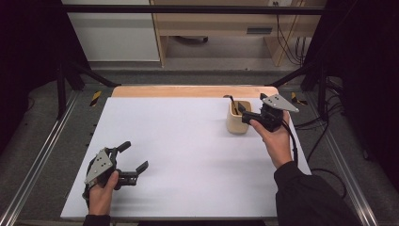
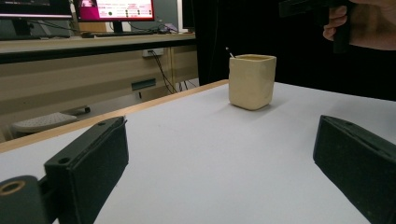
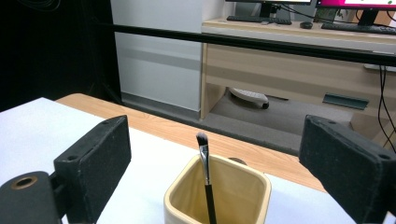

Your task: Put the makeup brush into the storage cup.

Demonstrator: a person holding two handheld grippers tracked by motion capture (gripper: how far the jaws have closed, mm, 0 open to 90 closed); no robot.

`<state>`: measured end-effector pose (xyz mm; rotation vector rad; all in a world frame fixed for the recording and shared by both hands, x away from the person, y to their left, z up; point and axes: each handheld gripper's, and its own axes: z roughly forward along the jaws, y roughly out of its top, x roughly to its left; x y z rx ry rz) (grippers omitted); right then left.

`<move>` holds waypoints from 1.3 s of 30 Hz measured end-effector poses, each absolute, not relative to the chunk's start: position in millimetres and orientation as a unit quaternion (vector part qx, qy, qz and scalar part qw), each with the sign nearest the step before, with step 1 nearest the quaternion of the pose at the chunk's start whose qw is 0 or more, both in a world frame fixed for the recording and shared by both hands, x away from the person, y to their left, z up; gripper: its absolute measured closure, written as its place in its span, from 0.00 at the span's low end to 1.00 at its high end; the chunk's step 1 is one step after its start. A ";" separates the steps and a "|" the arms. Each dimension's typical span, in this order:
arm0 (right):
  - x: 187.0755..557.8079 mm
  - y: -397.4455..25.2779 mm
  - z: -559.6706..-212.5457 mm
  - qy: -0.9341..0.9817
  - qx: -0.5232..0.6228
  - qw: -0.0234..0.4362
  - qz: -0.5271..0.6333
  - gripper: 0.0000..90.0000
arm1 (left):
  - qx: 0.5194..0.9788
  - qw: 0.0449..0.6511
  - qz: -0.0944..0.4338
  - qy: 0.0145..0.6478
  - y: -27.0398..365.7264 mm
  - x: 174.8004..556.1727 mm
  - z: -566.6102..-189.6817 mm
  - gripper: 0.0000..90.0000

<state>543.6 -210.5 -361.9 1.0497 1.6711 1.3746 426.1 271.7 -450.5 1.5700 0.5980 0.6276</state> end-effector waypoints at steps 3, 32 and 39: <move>542.0 -211.1 -362.3 0.650 0.405 0.360 0.533 0.10 | 0.683 0.625 0.273 0.261 271.4 426.1 -450.5 0.03; 518.5 -213.2 -362.2 0.659 0.390 0.351 0.540 0.09 | 0.681 0.626 0.274 0.261 271.5 425.4 -450.2 0.03; 513.0 -215.2 -363.8 0.661 0.383 0.355 0.539 0.09 | 0.683 0.626 0.274 0.259 270.7 425.5 -450.1 0.03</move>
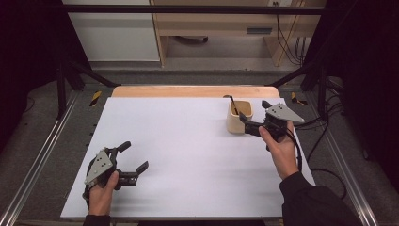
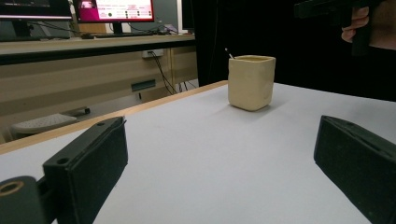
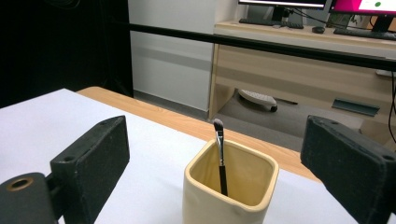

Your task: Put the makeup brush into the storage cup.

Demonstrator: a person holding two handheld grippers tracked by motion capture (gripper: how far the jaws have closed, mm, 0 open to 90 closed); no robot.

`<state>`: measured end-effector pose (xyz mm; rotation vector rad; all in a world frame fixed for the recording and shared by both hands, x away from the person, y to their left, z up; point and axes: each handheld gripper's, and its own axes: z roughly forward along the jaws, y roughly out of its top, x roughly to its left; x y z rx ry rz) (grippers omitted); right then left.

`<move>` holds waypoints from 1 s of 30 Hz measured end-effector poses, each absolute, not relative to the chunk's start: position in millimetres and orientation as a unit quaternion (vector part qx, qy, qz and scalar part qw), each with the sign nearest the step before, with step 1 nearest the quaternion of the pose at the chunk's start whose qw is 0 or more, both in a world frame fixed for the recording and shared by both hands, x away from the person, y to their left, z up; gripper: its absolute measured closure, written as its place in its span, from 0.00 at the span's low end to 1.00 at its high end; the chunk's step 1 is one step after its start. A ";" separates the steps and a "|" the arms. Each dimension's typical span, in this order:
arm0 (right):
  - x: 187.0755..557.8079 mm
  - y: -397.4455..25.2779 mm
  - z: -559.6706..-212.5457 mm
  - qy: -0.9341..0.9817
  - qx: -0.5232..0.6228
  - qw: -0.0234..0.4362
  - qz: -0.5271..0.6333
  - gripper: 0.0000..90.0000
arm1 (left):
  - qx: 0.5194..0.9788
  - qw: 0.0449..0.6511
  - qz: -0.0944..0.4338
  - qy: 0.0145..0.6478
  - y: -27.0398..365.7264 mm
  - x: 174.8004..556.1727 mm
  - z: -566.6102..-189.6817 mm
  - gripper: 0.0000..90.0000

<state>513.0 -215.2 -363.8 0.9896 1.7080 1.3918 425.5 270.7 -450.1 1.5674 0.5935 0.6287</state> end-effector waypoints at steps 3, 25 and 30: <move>510.3 -216.4 -364.2 0.657 0.382 0.355 0.544 0.09 | 0.683 0.626 0.274 0.259 270.8 425.5 -450.2 0.03; 490.8 -223.3 -374.4 0.658 0.362 0.360 0.554 0.11 | 0.682 0.626 0.274 0.260 270.3 425.5 -450.4 0.03; 484.5 -224.3 -379.3 0.658 0.355 0.358 0.560 0.11 | 0.683 0.625 0.274 0.259 270.5 425.2 -450.2 0.03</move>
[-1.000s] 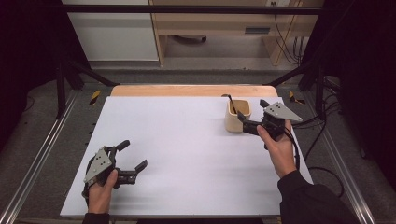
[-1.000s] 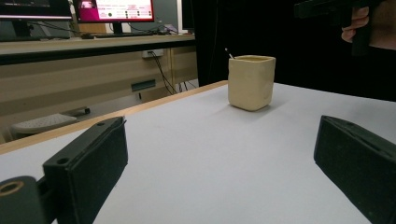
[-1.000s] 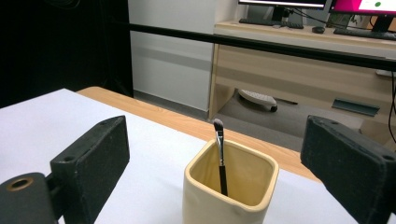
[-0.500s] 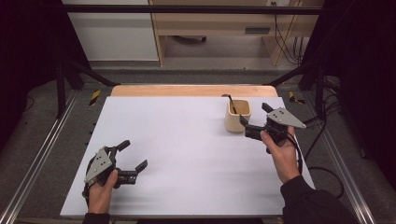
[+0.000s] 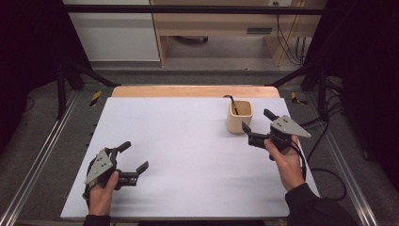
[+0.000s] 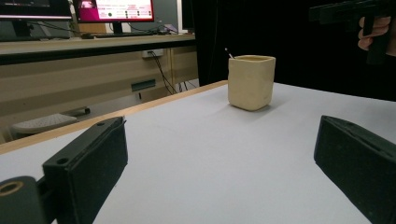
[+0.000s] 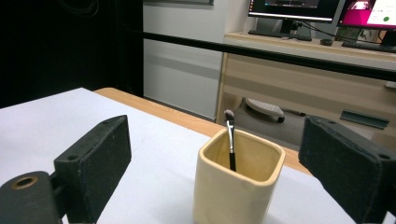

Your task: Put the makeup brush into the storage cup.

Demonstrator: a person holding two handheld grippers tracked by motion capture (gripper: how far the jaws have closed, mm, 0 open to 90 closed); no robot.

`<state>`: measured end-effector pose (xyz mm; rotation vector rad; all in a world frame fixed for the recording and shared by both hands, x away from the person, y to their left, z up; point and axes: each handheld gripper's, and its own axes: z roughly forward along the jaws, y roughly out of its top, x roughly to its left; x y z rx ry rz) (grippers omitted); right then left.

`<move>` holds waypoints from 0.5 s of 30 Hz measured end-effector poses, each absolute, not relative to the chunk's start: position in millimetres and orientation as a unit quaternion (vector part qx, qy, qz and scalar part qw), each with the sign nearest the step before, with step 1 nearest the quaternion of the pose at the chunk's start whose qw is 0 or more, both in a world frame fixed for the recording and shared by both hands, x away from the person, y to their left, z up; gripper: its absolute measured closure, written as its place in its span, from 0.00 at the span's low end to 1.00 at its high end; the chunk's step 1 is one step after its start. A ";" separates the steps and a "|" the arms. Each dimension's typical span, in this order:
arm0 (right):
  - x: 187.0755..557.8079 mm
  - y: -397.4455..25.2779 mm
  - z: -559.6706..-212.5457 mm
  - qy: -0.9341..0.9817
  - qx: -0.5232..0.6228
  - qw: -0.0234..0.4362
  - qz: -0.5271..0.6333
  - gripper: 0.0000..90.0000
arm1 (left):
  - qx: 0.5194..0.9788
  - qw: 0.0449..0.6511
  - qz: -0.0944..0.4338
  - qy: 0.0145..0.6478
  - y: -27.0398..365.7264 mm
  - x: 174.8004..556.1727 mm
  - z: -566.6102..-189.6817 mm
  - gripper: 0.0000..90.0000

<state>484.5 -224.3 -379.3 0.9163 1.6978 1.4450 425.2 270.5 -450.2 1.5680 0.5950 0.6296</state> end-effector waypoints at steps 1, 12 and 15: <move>483.6 -224.7 -380.3 0.659 0.353 0.357 0.560 0.10 | 0.683 0.625 0.274 0.259 270.4 425.1 -450.1 0.03; 468.0 -229.0 -396.6 0.659 0.341 0.346 0.574 0.10 | 0.683 0.625 0.275 0.260 270.0 424.9 -450.2 0.03; 464.5 -230.8 -398.9 0.658 0.340 0.345 0.577 0.10 | 0.683 0.625 0.275 0.260 270.0 425.0 -450.3 0.03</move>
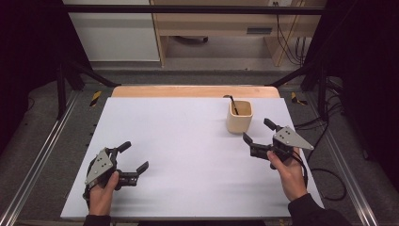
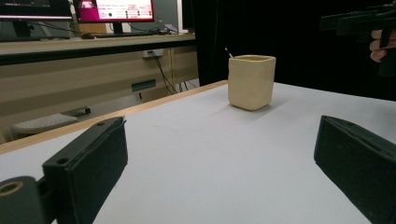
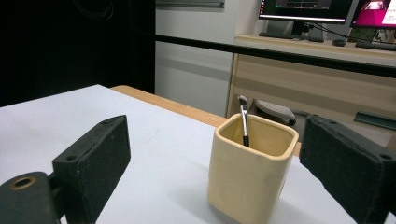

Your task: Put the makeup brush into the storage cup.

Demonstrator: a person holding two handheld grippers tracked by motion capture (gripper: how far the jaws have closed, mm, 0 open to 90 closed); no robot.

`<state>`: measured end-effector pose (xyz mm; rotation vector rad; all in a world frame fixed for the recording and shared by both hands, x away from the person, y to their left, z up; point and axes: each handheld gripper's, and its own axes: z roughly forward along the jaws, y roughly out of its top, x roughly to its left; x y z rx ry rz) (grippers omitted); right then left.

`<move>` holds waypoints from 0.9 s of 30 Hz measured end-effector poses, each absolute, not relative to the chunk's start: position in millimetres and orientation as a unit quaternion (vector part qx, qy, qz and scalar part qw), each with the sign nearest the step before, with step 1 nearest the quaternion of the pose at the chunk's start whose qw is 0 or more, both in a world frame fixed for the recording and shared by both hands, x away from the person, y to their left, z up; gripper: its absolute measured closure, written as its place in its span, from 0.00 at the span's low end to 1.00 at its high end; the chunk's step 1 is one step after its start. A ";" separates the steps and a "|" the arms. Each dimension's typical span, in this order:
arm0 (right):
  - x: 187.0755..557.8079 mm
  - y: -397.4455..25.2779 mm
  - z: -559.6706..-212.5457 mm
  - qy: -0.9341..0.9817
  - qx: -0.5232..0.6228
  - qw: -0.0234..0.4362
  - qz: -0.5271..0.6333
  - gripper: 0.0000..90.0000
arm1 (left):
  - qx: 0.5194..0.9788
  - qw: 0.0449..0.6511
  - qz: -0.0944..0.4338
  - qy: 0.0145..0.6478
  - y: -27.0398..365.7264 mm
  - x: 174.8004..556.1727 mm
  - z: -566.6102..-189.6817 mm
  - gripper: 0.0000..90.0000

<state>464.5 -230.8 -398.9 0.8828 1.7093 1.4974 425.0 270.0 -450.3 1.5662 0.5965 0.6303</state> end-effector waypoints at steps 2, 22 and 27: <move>462.1 -232.8 -400.9 0.658 0.339 0.345 0.577 0.10 | 0.682 0.625 0.275 0.260 270.2 425.0 -450.4 0.03; 442.0 -243.2 -420.5 0.664 0.331 0.341 0.577 0.10 | 0.684 0.624 0.275 0.260 269.9 424.6 -450.8 0.03; 438.8 -244.4 -426.4 0.665 0.333 0.339 0.576 0.10 | 0.685 0.623 0.275 0.260 270.2 424.6 -451.1 0.03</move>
